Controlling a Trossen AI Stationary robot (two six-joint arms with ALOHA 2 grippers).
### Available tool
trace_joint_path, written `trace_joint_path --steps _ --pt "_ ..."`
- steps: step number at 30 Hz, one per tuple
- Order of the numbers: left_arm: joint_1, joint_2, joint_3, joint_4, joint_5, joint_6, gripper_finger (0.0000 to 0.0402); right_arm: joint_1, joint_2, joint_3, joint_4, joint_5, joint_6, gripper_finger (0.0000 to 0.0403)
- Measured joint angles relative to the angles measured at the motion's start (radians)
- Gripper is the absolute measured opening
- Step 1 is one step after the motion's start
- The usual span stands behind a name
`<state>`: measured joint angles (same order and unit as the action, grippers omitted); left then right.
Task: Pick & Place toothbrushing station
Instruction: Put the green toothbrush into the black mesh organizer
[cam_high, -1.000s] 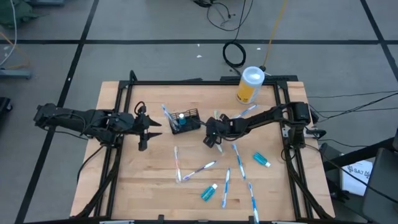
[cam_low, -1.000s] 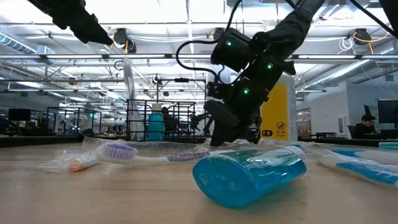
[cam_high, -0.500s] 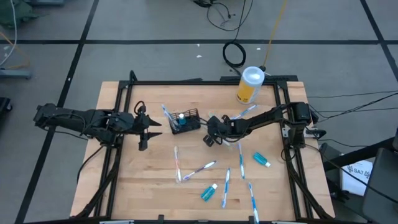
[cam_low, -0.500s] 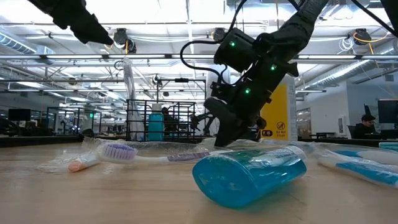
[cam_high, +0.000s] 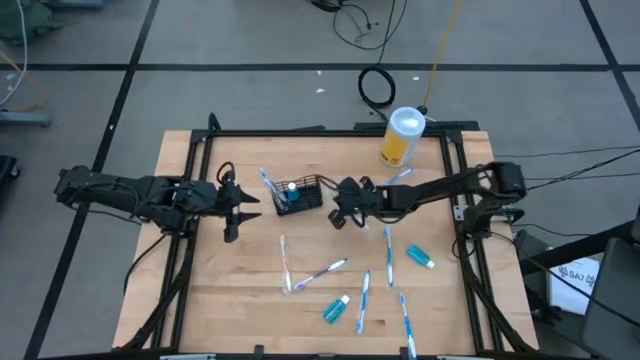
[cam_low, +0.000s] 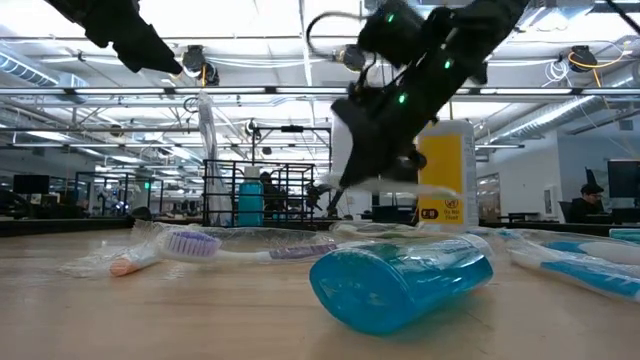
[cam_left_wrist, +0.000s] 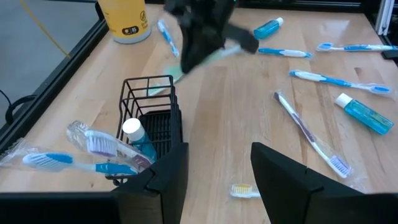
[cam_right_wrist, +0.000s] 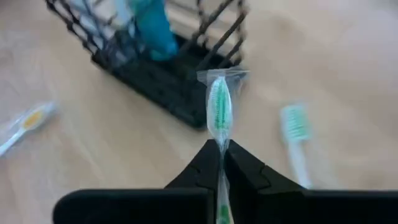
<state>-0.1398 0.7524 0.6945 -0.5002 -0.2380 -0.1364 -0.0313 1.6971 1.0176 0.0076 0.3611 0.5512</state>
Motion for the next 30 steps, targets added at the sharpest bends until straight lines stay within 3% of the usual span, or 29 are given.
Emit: trace_joint_path --steps 7,10,14,18,21,25,30 --pt "0.0 0.039 0.0 0.002 0.0 0.01 0.0177 0.01 -0.123 0.003 0.166 0.319 -0.216 0.0008" --pt "0.002 0.055 0.0 0.004 0.0 0.021 0.0177 0.006 -0.126 0.003 0.41 0.365 -0.371 0.0008" --pt "0.002 0.067 0.0 0.027 0.0 0.065 0.0177 -0.001 -0.079 0.006 0.761 0.185 -0.651 0.0008" --pt "0.002 0.065 0.001 0.063 0.0 0.101 0.0177 -0.019 0.006 0.004 1.052 -0.013 -0.788 0.0008" --pt "0.002 0.065 0.001 0.068 0.0 0.12 0.0177 -0.042 0.085 0.005 1.225 -0.048 -0.865 0.0008" --pt "0.002 0.065 0.001 0.069 0.0 0.172 0.0177 -0.083 0.205 0.011 1.421 -0.059 -0.866 0.0008" --pt "0.002 0.065 0.001 0.108 0.0 0.229 0.0177 -0.145 0.314 0.039 1.556 -0.172 -0.773 0.0008"
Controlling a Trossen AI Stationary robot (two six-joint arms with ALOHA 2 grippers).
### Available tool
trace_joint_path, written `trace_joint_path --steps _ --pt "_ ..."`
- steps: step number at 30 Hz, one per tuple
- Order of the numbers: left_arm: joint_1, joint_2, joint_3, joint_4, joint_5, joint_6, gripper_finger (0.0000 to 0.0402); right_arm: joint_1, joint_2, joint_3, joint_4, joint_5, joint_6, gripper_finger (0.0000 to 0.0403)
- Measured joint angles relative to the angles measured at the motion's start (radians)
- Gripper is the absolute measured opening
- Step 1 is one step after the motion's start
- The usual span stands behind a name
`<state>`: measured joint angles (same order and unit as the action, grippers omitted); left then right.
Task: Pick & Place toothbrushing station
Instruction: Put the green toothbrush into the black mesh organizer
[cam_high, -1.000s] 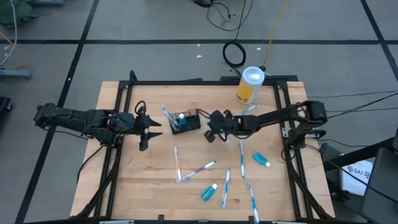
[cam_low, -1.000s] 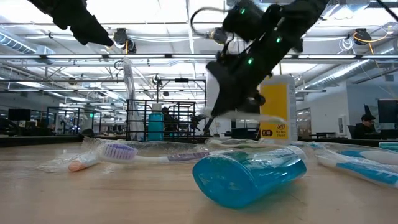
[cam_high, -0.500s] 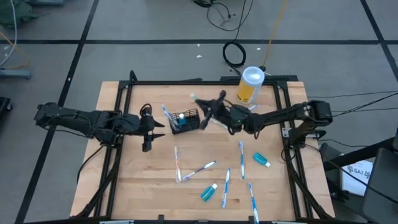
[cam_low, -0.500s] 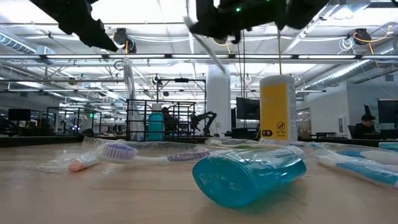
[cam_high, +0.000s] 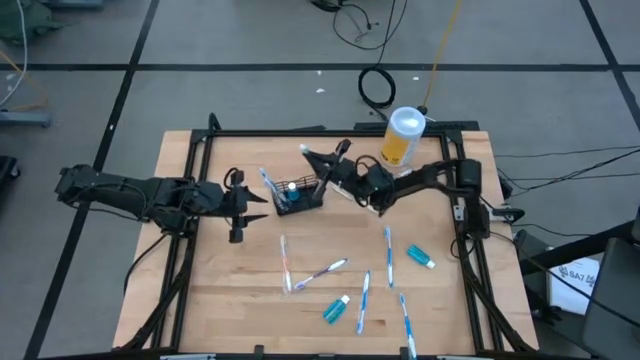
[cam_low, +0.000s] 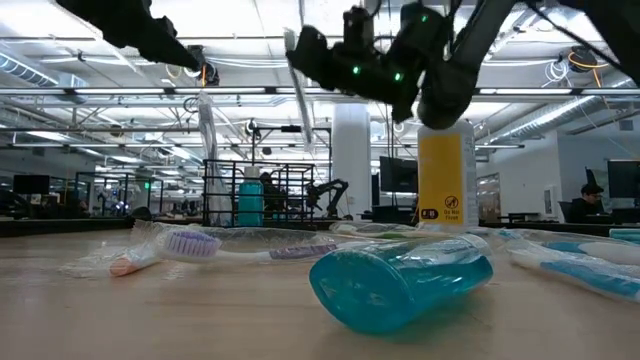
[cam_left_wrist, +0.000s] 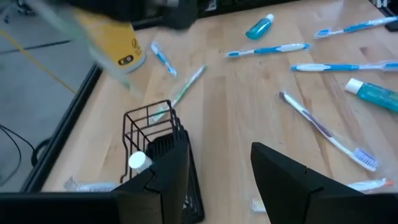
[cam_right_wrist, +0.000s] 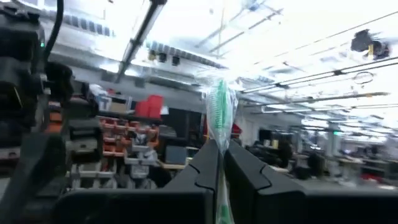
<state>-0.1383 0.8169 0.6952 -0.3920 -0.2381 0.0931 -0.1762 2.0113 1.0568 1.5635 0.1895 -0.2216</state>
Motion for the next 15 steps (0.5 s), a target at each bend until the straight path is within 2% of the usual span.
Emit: trace_joint_path --steps 6,15 --pt "0.002 0.0 0.0 0.005 -0.001 0.039 0.0177 -0.038 0.047 0.052 -0.022 -0.012 0.126 0.0008" --pt "0.006 0.0 0.0 0.008 -0.008 0.061 0.0177 -0.045 0.053 0.057 -0.187 -0.012 0.158 0.0009"
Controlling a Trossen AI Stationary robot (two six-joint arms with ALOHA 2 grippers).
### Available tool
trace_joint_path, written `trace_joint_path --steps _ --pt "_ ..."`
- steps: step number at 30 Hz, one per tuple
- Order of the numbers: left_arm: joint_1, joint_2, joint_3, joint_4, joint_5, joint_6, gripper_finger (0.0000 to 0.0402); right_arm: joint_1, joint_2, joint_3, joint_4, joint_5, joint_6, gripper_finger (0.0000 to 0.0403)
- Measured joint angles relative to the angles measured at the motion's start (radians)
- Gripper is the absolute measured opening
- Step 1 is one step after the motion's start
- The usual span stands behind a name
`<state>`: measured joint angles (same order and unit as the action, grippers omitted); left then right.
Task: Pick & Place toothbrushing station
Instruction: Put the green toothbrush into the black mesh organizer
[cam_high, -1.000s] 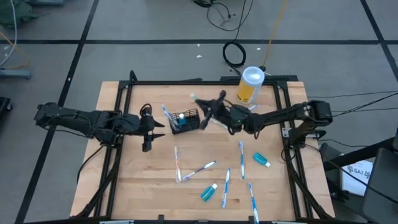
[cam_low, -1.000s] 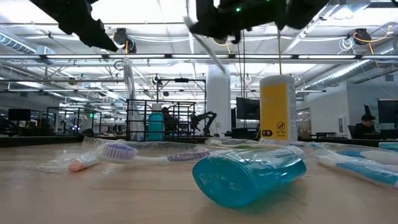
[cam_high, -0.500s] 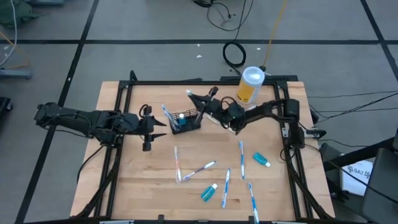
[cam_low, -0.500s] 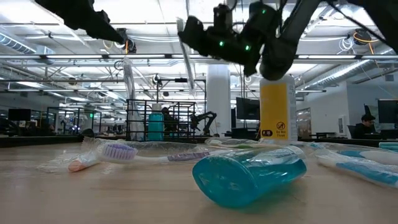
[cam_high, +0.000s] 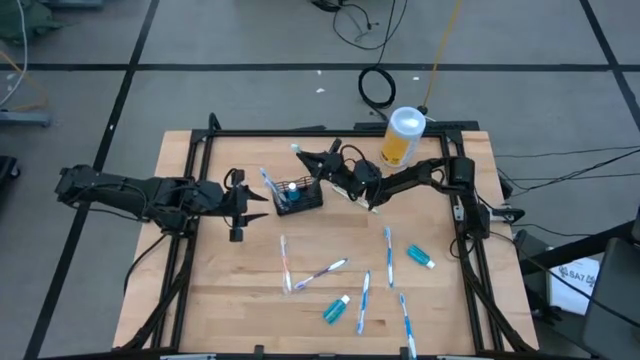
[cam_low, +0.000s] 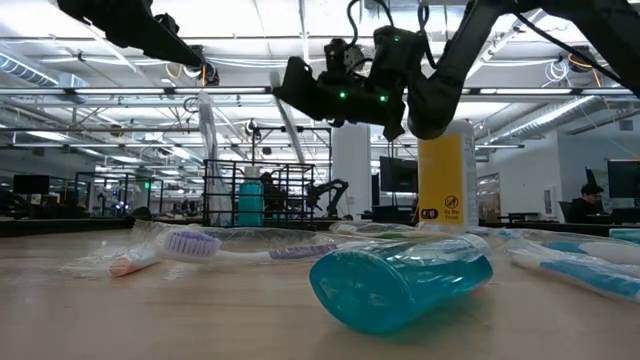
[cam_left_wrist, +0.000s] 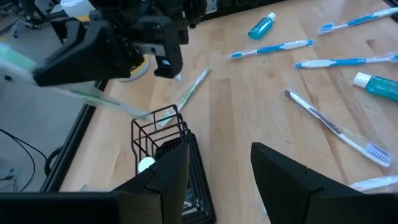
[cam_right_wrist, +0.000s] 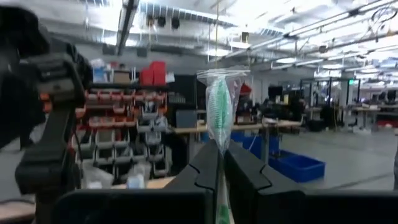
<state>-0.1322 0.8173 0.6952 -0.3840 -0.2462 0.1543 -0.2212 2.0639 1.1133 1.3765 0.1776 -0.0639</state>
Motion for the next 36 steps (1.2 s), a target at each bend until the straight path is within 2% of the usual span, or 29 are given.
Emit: trace_joint_path --steps 4,9,16,25,36 --pt "0.0 0.0 0.0 0.0 0.0 -0.002 0.0177 0.001 -0.002 0.0 -0.072 0.0 0.0 0.0009" --pt "0.0 0.0 0.0 0.0 0.0 -0.006 0.0177 0.001 -0.003 0.0 -0.056 0.0 0.001 0.0009" --pt "0.0 0.0 0.0 0.0 0.0 -0.026 0.0177 0.003 -0.002 0.0 -0.133 0.0 0.158 0.0009" --pt "0.0 0.0 0.0 0.0 0.0 -0.033 0.0177 0.008 -0.001 0.0 -0.012 0.004 0.15 0.0009" --pt "0.0 0.0 0.0 0.0 0.0 -0.03 0.0177 0.013 -0.002 0.0 -0.08 0.004 0.138 0.0009"
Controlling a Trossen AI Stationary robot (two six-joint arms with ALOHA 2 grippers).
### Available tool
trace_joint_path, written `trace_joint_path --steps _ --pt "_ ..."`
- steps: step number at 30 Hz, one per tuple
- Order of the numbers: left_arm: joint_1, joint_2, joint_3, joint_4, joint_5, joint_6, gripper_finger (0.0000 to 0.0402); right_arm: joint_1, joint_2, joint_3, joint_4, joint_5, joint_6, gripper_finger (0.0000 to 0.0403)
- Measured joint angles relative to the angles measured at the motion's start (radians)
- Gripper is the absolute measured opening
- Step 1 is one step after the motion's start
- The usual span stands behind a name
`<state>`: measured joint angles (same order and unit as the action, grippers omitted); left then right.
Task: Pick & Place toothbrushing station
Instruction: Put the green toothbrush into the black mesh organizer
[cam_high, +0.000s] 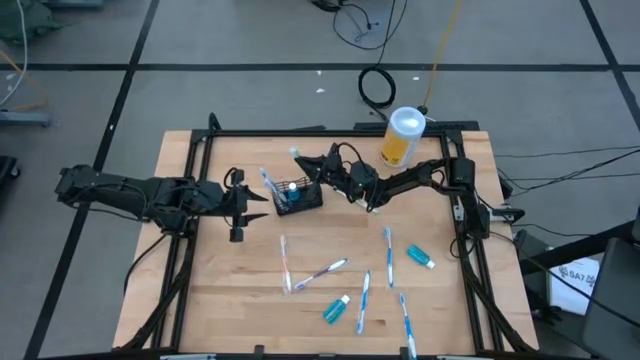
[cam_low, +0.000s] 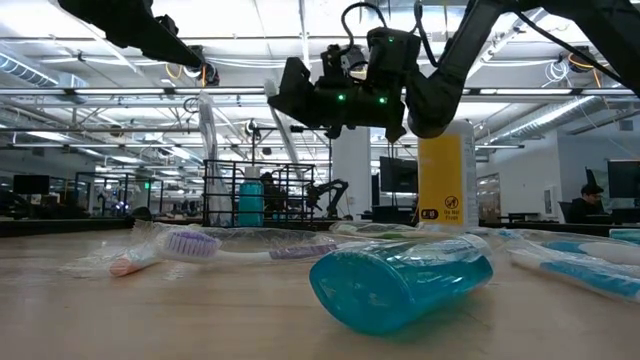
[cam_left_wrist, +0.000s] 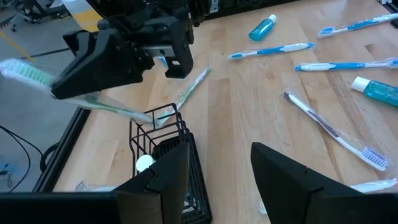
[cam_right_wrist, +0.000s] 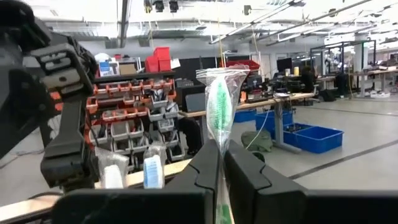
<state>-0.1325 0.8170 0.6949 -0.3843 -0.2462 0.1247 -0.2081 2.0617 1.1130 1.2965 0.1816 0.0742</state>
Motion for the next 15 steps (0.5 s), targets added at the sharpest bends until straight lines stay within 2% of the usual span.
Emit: trace_joint_path --steps 7,15 --pt "0.0 0.0 0.0 0.0 0.0 0.001 0.0177 0.0 0.0 0.0 -0.079 0.043 0.019 0.0013" --pt "0.0 0.0 0.0 -0.001 0.0 0.0 0.0177 0.0 0.0 0.0 -0.095 0.054 0.019 0.0077"
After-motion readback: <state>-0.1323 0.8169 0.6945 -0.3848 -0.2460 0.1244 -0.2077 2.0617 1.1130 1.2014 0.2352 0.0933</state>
